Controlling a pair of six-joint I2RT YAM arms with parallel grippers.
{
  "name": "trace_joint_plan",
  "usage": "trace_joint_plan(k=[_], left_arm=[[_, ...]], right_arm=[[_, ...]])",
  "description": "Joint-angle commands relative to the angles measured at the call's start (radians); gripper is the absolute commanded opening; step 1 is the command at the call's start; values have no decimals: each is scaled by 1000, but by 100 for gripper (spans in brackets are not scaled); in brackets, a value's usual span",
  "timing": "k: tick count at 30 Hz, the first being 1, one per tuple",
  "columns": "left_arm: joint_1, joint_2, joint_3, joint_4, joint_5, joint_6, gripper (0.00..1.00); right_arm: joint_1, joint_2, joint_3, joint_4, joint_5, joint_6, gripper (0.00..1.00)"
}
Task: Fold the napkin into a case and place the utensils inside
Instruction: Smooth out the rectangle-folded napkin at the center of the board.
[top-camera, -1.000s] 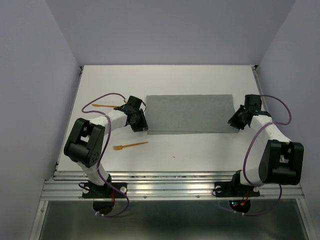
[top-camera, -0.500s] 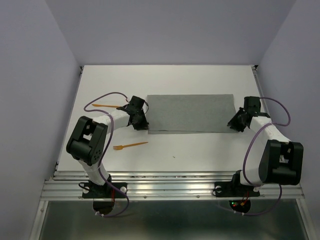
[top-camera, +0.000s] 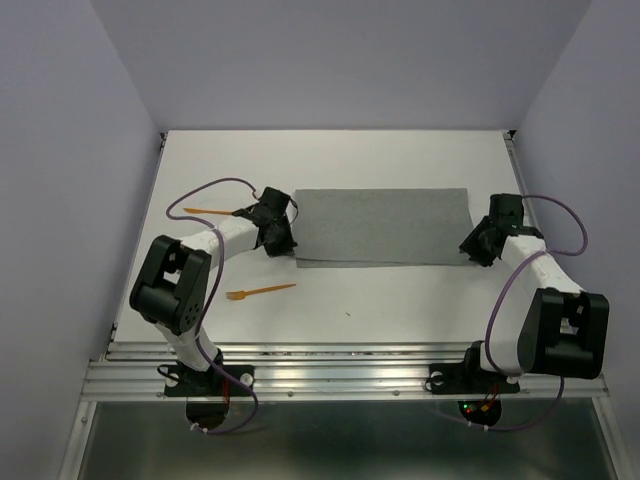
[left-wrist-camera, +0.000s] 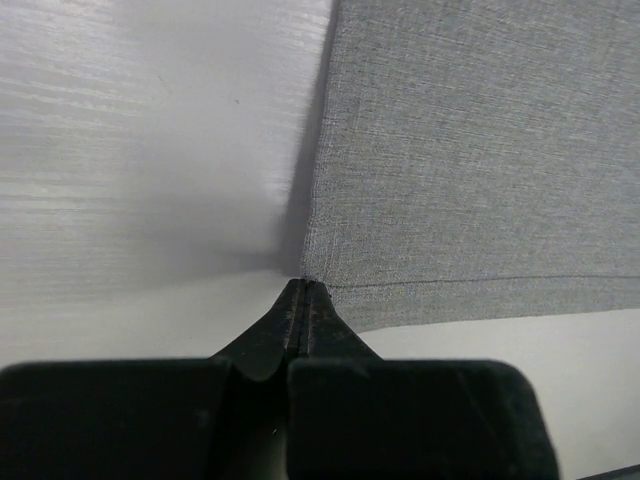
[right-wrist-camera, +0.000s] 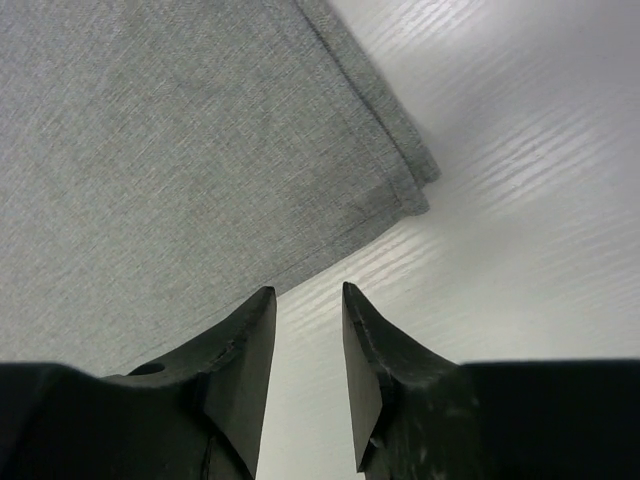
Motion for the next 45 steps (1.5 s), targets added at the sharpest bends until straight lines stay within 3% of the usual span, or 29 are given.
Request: trace_joint_plan(k=[1,11,19,27,36,45], left_arm=[[-2,-105,66,-41,-29,58,0],[132,-156,20,11,100,134,0],[133,-132,46,15,140,148,0],[133,-127,53,9,143,155,0],[133,-122,53,8,138,153,0],[132,-124,59,-1,130,159,0]], right_arm=[[-22,-13,-17,-30,80,10,39],[-36,19,-11,-52,112,49,39],[-36,75,-11,-50,97,60,38],[-36,51,-110,72,-101,53,39],[-36,63,-130,85,-124,55,38],[-36,-52,-132,80,-77,95,38]])
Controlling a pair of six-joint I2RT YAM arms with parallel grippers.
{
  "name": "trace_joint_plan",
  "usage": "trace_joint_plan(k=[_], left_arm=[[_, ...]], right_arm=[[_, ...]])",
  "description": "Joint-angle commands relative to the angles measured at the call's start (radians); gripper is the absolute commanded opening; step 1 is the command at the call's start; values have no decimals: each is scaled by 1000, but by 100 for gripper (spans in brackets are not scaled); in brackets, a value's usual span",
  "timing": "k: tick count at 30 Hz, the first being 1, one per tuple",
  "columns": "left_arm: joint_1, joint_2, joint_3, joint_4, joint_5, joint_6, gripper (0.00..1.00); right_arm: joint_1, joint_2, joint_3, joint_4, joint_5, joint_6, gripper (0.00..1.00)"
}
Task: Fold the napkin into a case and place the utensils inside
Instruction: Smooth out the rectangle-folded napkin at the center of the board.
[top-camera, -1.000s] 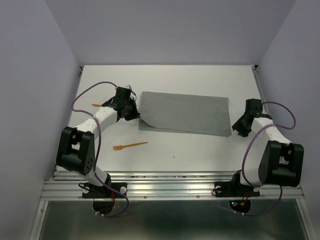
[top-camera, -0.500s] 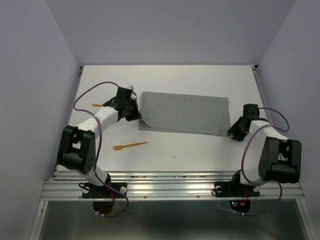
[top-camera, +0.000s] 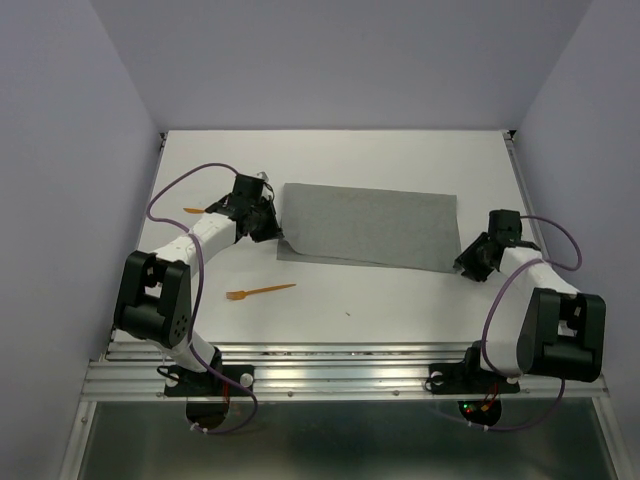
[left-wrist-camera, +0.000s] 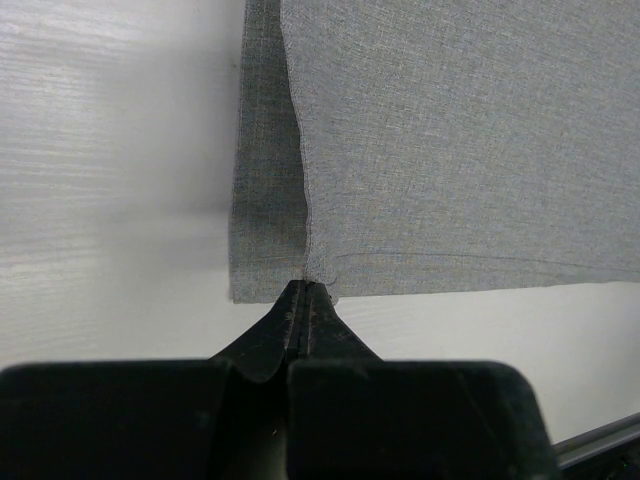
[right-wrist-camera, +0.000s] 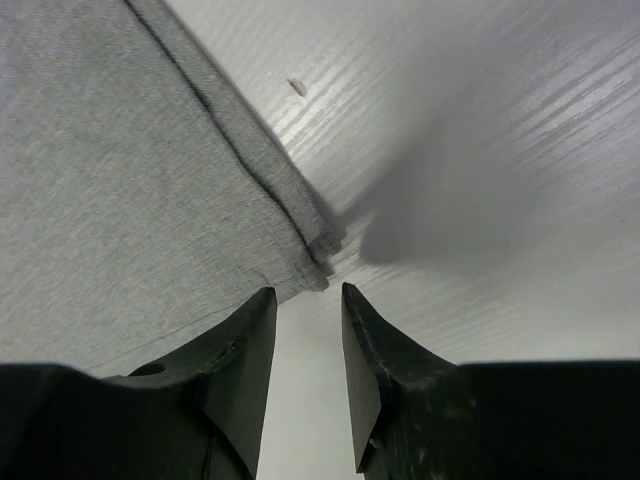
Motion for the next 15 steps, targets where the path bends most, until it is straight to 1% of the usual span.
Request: trace_joint_plan(k=[1,11,15], left_arm=[[0,-2,39,-9,-2,20,0],[0,6,45,-7,-7,21,0],[0,12,39,-3,-7,20,0]], right_arm=[[-4,-57,3,36,9,11,39],[-4,21,-2,41,-43,-29,39],[-4,40,-11,60,-79,-45,37]])
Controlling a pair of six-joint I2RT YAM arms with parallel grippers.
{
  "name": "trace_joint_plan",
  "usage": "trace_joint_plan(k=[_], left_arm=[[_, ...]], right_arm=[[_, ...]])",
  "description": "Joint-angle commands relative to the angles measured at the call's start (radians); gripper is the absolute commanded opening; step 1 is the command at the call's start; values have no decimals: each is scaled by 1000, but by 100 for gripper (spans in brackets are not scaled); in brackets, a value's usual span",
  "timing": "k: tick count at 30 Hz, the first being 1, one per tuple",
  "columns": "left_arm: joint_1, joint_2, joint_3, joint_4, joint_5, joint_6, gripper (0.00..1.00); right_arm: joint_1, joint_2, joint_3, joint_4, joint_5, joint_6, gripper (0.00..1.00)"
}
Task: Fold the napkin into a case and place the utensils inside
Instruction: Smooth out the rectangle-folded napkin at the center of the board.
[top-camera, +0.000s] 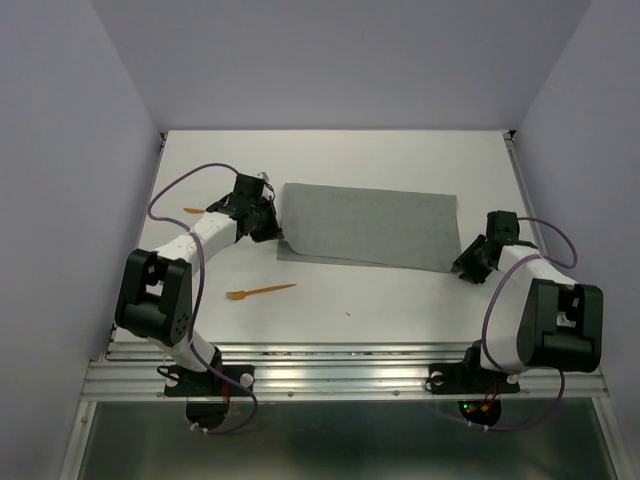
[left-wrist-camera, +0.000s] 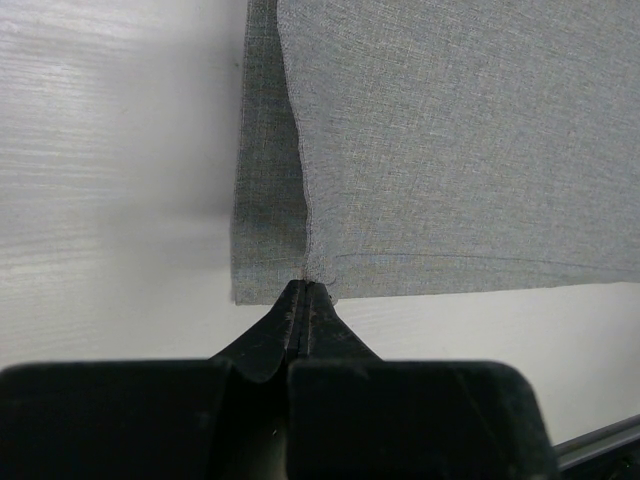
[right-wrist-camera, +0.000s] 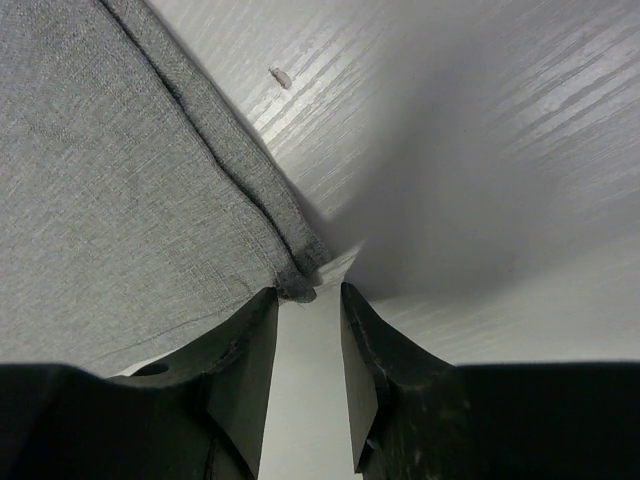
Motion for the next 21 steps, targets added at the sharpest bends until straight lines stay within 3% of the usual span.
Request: trace_joint_plan(k=[1,16,21], left_arm=[[0,1,31,4,-6,16,0],[0,4,29,4,-9,23,0],[0,5,29,5,-9,24,0]], right_arm=[[-4,15,-7,45,-42,-32,37],[-4,32,-4,58,-47,-32,28],[-4,23,-4,55,-47,-33,14]])
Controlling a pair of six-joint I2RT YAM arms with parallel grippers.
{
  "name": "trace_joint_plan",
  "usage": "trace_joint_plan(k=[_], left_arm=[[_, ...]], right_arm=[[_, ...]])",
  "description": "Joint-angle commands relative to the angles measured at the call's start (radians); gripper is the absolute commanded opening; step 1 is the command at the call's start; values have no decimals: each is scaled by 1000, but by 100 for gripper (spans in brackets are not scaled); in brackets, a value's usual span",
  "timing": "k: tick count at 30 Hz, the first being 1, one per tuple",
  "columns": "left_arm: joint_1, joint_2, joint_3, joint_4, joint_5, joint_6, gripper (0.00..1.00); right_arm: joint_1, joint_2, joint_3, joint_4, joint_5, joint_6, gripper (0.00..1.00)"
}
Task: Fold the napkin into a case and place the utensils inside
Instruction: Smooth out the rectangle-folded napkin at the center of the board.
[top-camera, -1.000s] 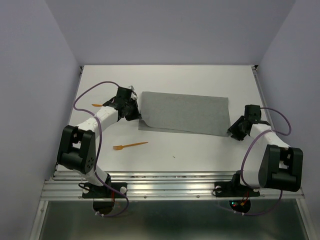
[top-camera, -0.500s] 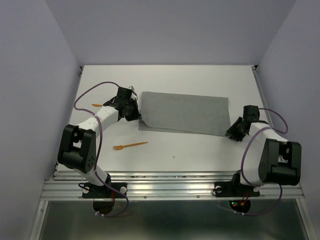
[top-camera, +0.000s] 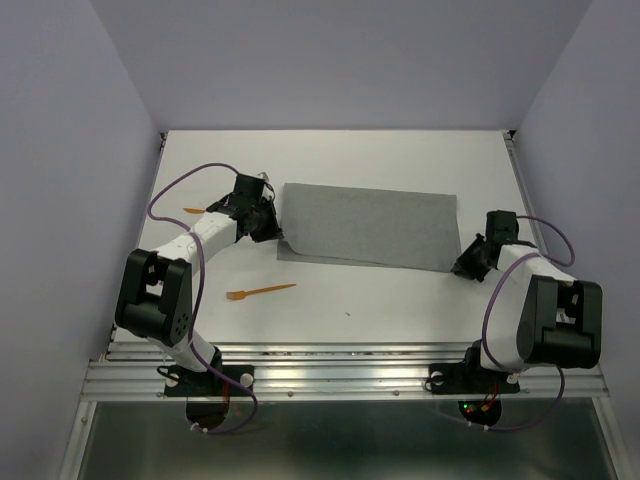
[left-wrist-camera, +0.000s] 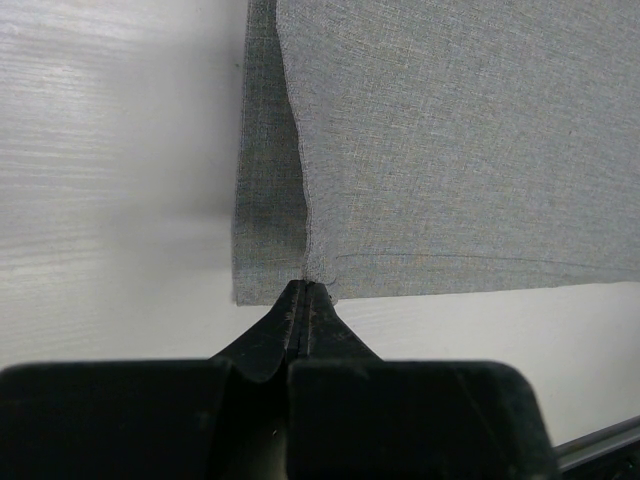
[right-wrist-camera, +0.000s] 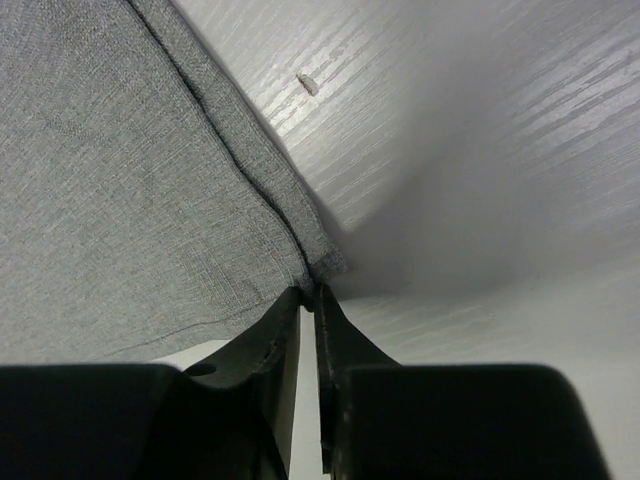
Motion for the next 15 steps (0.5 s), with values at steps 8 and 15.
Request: trace_joint_plan(k=[8,15], left_arm=[[0,0,34,0,-8,21,0],[0,-14,69,-16,-5,21,0]], right_arm=[[-4,-43,26,-21,25,-5,1],[-4,-103,139,-77,105,-11,1]])
